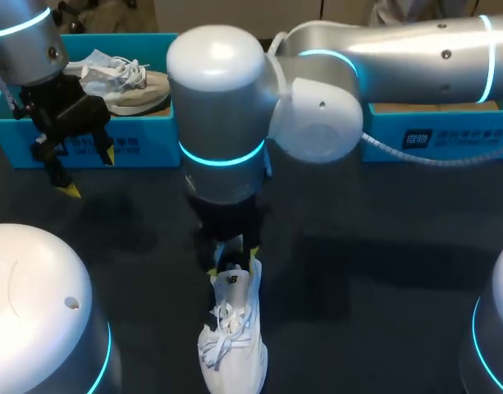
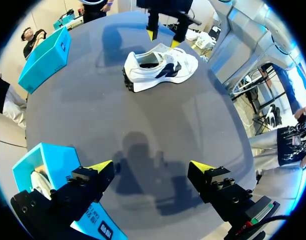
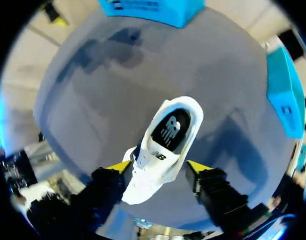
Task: Take the shoe out of the shoebox, open the shoe tongue, remove and reinsert the insole, then place the shoe into the shoebox
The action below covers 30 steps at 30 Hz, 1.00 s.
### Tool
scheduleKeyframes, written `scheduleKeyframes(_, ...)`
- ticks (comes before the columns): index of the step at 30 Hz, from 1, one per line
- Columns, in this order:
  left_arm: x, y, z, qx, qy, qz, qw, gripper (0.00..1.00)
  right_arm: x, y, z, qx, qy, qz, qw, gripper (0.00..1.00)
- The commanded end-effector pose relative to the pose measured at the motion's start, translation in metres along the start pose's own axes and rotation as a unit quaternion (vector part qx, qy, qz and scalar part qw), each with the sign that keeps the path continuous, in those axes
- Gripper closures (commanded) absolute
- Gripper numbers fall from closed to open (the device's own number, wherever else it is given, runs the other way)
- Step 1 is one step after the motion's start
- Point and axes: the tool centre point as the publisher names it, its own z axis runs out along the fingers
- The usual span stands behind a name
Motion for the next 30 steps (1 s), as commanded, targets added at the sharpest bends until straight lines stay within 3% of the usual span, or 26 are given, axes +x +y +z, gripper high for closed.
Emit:
scheduleKeyframes(1, 0.0, 0.0, 0.0, -0.001, 0.0, 0.0, 1.0, 0.0, -0.008, 0.007, -0.01, -0.001, 0.018, -0.225, 0.974, 0.0)
scheduleKeyframes(3, 0.0, 0.0, 0.0, -0.001, 0.0, 0.0, 1.0, 0.0, -0.009, 0.01, -0.013, -0.007, 0.022, -0.27, 0.963, 0.0)
scheduleKeyframes(6, 0.0, 0.0, 0.0, -0.001, 0.0, 0.0, 1.0, 0.0, -0.015, 0.017, -0.014, 0.002, 0.046, -0.391, 0.919, 0.0)
scheduleKeyframes(7, 0.0, 0.0, 0.0, -0.001, 0.0, 0.0, 1.0, 0.0, -0.016, 0.018, -0.014, 0.003, 0.053, -0.407, 0.912, 0.0)
scheduleKeyframes(8, 0.0, 0.0, 0.0, -0.001, 0.0, 0.0, 1.0, 0.0, -0.021, 0.019, -0.011, 0.005, 0.097, -0.487, 0.868, 0.0)
scheduleKeyframes(19, 0.0, 0.0, 0.0, -0.001, 0.0, 0.0, 1.0, 0.0, -0.021, 0.019, -0.011, 0.005, 0.097, -0.487, 0.868, 0.0)
scheduleKeyframes(22, 0.0, 0.0, 0.0, -0.001, 0.0, 0.0, 1.0, 0.0, -0.02, 0.027, -0.008, 0.023, 0.059, -0.496, 0.866, 0.0)
scheduleKeyframes(30, 0.0, 0.0, 0.0, -0.001, 0.0, 0.0, 1.0, 0.0, -0.028, 0.046, 0.006, 0.001, 0.037, -0.487, 0.872, 0.0)
